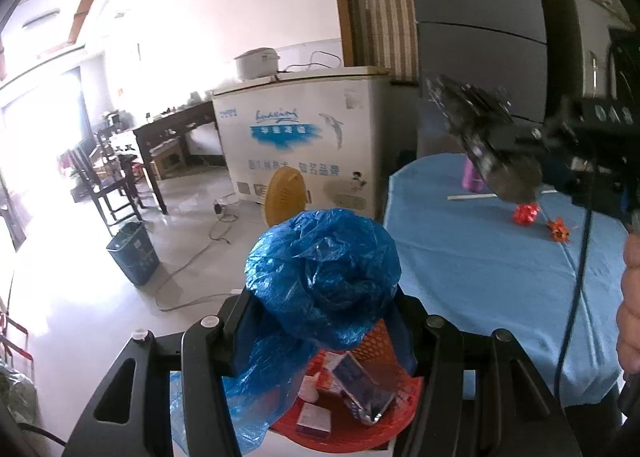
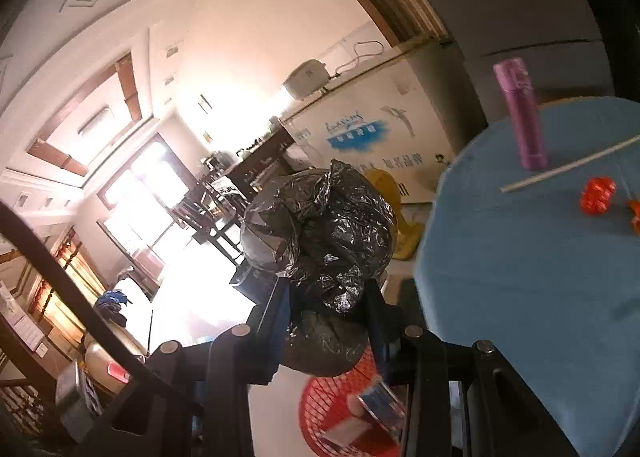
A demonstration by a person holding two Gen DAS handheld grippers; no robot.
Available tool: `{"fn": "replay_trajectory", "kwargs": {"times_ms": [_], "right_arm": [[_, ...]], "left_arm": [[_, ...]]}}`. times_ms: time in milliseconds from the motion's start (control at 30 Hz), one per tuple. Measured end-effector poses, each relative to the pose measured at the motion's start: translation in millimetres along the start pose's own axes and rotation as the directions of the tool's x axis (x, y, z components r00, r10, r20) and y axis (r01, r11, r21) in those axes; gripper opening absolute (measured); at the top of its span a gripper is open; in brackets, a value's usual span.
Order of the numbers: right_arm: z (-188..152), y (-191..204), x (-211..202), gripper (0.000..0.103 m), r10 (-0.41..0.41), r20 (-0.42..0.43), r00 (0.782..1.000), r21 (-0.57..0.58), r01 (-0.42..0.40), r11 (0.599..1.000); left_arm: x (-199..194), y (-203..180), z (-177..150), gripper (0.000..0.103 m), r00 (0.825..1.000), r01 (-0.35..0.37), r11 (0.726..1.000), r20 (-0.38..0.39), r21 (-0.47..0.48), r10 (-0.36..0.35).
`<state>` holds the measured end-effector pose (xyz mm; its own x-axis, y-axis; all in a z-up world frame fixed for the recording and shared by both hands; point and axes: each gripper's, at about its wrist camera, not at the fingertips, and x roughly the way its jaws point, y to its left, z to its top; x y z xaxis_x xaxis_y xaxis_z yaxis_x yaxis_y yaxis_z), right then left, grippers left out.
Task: Collect trash
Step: 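Carry the blue bag and black bag over the red wastebasket, then open both tools to drop the bags into the wastebasket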
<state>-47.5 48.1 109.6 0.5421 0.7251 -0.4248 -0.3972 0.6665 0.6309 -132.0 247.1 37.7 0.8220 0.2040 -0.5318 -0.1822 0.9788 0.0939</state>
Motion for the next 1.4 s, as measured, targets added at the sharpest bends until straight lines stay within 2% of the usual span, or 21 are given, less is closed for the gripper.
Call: {"fn": "replay_trajectory", "kwargs": {"times_ms": [100, 200, 367, 600, 867, 1400], "right_arm": [[-4.4, 6.7, 14.1, 0.039, 0.009, -0.007, 1.000, 0.016, -0.009, 1.000], [-22.5, 0.6, 30.6, 0.039, 0.001, -0.053, 0.999, 0.033, 0.001, 0.999], [-58.3, -24.8, 65.4, 0.039, -0.030, -0.181, 0.983, 0.084, 0.046, 0.995], [-82.2, -52.1, 87.7, 0.039, -0.055, -0.248, 0.967, 0.112, 0.085, 0.990], [-85.9, -67.5, 107.1, 0.039, -0.071, -0.285, 0.956, 0.117, 0.108, 0.987], [-86.0, -73.9, 114.8, 0.041, -0.063, -0.312, 0.948, 0.149, 0.115, 0.982]], "left_arm": [[0.5, 4.3, -0.2, 0.058, 1.000, -0.025, 1.000, 0.009, 0.004, 0.025], [4.3, 6.8, -2.8, 0.058, 0.999, -0.042, 0.999, 0.006, 0.007, 0.042], [13.8, 8.5, -7.7, 0.058, 0.998, -0.054, 0.999, -0.017, 0.000, 0.054], [30.7, 8.8, -14.6, 0.058, 0.997, -0.065, 0.998, -0.049, 0.006, 0.065], [53.7, 9.2, -28.3, 0.058, 0.992, -0.060, 0.998, -0.113, 0.015, 0.062], [87.2, 6.2, -48.0, 0.059, 0.974, -0.024, 1.000, -0.224, 0.015, 0.027]]}}
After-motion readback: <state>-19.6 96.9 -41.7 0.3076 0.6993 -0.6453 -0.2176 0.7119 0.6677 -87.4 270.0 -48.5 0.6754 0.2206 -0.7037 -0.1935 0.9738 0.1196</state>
